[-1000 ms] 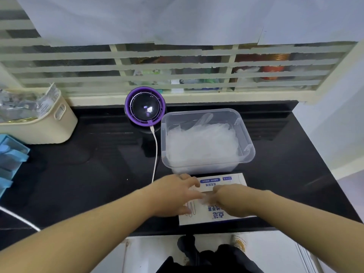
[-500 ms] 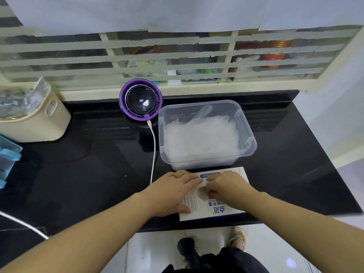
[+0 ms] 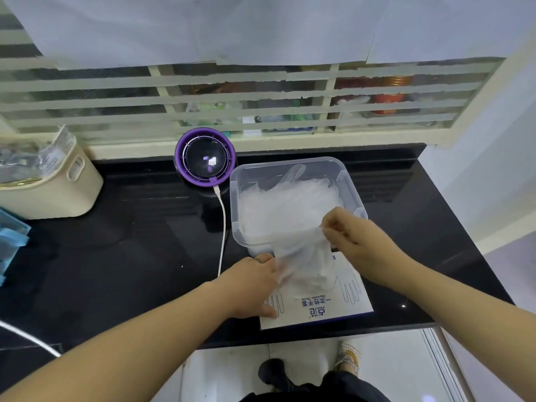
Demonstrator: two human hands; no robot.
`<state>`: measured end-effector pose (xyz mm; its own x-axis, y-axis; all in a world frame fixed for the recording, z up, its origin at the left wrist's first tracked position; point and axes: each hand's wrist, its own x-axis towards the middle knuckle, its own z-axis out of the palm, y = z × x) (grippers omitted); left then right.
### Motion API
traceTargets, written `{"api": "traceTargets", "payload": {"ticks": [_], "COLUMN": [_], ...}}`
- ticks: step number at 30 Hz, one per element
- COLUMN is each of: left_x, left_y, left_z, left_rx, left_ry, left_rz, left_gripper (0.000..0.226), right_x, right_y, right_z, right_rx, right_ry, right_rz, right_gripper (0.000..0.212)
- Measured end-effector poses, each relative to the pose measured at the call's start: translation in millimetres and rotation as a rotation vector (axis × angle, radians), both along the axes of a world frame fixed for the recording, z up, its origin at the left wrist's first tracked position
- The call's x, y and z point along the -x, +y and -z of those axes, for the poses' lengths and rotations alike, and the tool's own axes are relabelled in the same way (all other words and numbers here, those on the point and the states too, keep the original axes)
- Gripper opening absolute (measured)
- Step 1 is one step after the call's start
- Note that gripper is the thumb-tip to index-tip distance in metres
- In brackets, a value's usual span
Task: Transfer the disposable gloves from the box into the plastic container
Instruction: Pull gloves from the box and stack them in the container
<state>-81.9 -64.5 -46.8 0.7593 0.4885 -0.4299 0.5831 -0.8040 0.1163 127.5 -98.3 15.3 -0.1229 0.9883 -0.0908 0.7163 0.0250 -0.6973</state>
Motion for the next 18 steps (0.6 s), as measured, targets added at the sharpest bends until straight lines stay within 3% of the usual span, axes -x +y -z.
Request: {"api": "traceTargets", "payload": {"ticks": [7, 11, 13, 15, 18], "left_x": [-1.7, 5.3, 13.1, 19.4, 20.4], "left_y": [1.8, 13.3, 28.4, 39.9, 57.5], "left_z": [-17.0, -57.6, -84.5, -109.7, -127.2], "left_rx": [0.137, 0.461, 0.56, 0.742, 1.086], "left_ry": [-0.002, -0.13, -0.29, -0.582, -1.027], "left_rz": [-0.054, -0.319, -0.443, -0.648, -0.993], "left_gripper": [0.067, 0.048, 0.03, 0.023, 0.06], "right_x": [-4.0, -14.6, -19.3, -22.2, -20.5], "right_y": [19.8, 33.9, 40.1, 45.4, 53.8], "right_z": [-46.0, -74.3, -86.4, -97.3, -105.9], "right_rx": [-0.164, -0.25, -0.323, -0.394, -0.469], "right_ry": [0.333, 0.246, 0.164, 0.07, -0.168], "right_rz": [0.229, 0.208, 0.166, 0.084, -0.127], "right_gripper": [0.011, 0.008, 0.01, 0.015, 0.009]}}
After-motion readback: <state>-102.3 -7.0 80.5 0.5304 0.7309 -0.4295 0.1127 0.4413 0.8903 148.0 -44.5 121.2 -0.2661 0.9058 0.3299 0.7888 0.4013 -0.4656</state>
